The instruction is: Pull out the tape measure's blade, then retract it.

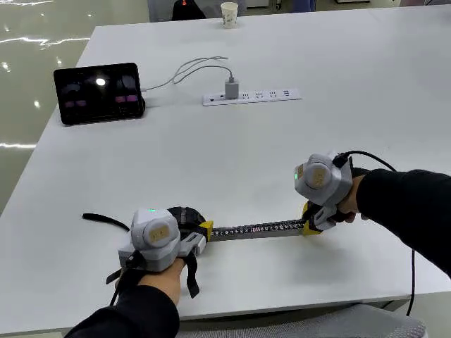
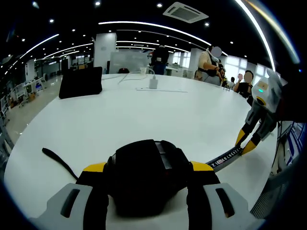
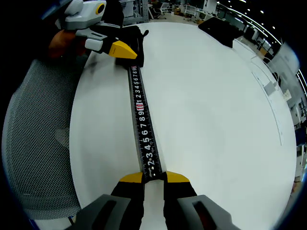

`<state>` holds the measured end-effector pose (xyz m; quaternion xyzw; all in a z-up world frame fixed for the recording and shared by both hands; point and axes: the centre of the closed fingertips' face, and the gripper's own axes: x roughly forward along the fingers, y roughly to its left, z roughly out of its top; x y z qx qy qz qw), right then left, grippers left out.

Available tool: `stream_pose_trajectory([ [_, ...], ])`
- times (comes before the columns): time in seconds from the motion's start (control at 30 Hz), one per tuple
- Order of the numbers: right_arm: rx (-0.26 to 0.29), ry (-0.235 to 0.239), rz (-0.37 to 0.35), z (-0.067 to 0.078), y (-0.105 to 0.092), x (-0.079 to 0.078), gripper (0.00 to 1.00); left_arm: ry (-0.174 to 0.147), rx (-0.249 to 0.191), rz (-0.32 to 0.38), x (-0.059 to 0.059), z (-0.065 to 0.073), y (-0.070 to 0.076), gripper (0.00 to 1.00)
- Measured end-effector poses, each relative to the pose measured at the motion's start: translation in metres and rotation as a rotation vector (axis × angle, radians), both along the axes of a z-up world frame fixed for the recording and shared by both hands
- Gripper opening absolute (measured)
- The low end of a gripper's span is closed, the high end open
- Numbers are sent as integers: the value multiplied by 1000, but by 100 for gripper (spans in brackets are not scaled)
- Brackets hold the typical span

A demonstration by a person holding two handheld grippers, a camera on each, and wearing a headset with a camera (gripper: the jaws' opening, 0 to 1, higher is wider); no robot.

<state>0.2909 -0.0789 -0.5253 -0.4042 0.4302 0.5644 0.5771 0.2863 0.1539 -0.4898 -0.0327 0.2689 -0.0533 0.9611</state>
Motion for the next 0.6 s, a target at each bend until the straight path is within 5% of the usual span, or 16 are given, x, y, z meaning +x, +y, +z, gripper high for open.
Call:
stream_pose_trajectory([
  [0.6,8,4,-34,1,6,0,11,2,-1,-2,0,0,-1,61],
])
